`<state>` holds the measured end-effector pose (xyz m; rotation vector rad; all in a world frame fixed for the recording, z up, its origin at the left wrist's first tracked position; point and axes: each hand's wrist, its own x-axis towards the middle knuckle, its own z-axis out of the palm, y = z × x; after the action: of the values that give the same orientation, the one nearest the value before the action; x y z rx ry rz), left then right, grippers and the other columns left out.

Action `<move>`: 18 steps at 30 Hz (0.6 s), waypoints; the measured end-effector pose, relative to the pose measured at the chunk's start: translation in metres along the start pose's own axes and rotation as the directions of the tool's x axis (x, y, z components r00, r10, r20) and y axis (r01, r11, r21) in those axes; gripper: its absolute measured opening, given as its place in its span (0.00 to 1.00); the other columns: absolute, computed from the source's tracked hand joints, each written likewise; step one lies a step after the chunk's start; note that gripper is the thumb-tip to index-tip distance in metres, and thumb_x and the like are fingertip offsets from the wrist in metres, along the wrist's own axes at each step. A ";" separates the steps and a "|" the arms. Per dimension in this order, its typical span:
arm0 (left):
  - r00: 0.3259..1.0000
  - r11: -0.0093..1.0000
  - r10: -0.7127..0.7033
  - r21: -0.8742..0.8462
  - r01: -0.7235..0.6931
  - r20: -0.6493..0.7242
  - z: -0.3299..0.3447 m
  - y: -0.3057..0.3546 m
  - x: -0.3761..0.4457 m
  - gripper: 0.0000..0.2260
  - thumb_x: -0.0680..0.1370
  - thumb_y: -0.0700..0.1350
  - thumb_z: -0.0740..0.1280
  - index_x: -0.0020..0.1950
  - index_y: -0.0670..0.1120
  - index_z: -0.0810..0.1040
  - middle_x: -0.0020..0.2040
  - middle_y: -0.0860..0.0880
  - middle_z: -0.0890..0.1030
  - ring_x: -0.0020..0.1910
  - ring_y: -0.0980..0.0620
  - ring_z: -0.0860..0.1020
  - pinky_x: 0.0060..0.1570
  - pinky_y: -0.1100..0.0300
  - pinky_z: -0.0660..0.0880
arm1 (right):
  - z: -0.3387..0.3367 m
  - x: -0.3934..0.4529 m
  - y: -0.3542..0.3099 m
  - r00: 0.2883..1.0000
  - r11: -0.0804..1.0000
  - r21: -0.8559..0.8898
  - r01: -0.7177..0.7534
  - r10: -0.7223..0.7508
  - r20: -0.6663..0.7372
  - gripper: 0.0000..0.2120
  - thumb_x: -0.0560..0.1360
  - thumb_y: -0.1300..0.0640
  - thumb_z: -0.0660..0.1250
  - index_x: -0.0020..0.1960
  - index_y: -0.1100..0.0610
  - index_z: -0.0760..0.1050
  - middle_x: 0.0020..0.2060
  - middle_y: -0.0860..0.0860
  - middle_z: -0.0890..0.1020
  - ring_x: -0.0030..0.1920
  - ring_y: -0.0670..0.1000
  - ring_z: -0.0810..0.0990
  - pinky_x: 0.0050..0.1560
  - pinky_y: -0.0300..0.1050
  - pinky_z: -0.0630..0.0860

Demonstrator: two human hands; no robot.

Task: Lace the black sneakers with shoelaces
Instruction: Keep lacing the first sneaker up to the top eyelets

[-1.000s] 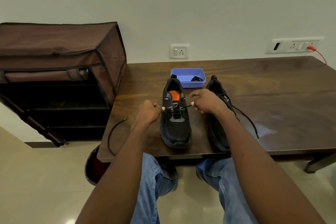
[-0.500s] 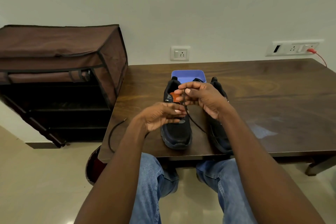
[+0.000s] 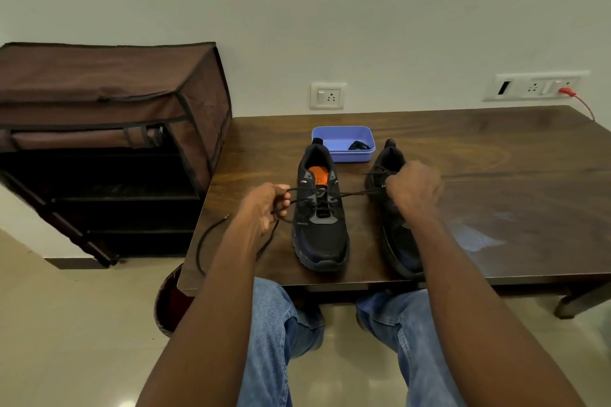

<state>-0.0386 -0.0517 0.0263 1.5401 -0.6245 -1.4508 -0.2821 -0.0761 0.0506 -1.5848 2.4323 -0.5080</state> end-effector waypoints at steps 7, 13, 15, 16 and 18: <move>0.976 0.980 0.037 0.182 -0.077 0.214 0.009 -0.002 -0.007 0.01 0.78 0.38 0.69 0.46 0.41 0.79 0.36 0.48 0.80 0.27 0.57 0.72 0.22 0.67 0.63 | 0.013 -0.026 -0.039 0.753 0.771 0.569 0.288 -0.549 0.363 0.18 0.76 0.63 0.70 0.65 0.54 0.77 0.55 0.48 0.80 0.56 0.48 0.78 0.59 0.44 0.75; 0.985 0.983 0.040 0.169 -0.069 0.170 0.008 -0.002 -0.006 0.02 0.78 0.39 0.70 0.45 0.43 0.79 0.34 0.49 0.80 0.26 0.58 0.72 0.23 0.67 0.64 | 0.024 -0.023 -0.042 0.753 0.830 0.457 0.320 -0.516 0.408 0.08 0.79 0.61 0.65 0.45 0.57 0.82 0.36 0.52 0.84 0.36 0.47 0.79 0.43 0.48 0.76; 0.992 0.988 0.030 0.146 -0.048 0.119 0.006 -0.002 -0.004 0.02 0.78 0.37 0.68 0.47 0.43 0.79 0.35 0.49 0.81 0.28 0.58 0.74 0.25 0.67 0.67 | 0.026 -0.017 -0.036 0.850 0.888 0.365 0.279 -0.405 0.336 0.10 0.78 0.62 0.63 0.41 0.59 0.80 0.37 0.54 0.83 0.38 0.51 0.80 0.40 0.47 0.74; 0.994 0.991 0.031 0.125 -0.044 0.104 0.006 -0.001 -0.003 0.02 0.79 0.36 0.67 0.48 0.42 0.79 0.36 0.48 0.81 0.28 0.57 0.76 0.26 0.67 0.69 | 0.026 -0.015 -0.034 0.884 0.915 0.300 0.270 -0.359 0.299 0.10 0.78 0.62 0.63 0.39 0.60 0.79 0.38 0.55 0.83 0.39 0.54 0.80 0.40 0.47 0.74; 0.994 0.994 0.034 0.095 -0.044 0.100 0.007 -0.001 -0.002 0.04 0.80 0.34 0.65 0.51 0.39 0.80 0.38 0.46 0.83 0.30 0.56 0.79 0.28 0.67 0.74 | 0.028 -0.014 -0.030 0.923 0.951 0.176 0.254 -0.293 0.251 0.09 0.77 0.61 0.63 0.39 0.60 0.77 0.40 0.56 0.82 0.42 0.57 0.80 0.41 0.48 0.75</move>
<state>-0.0457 -0.0511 0.0275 1.5292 -0.7902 -1.4926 -0.2416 -0.0794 0.0362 -1.8100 1.9419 -0.4552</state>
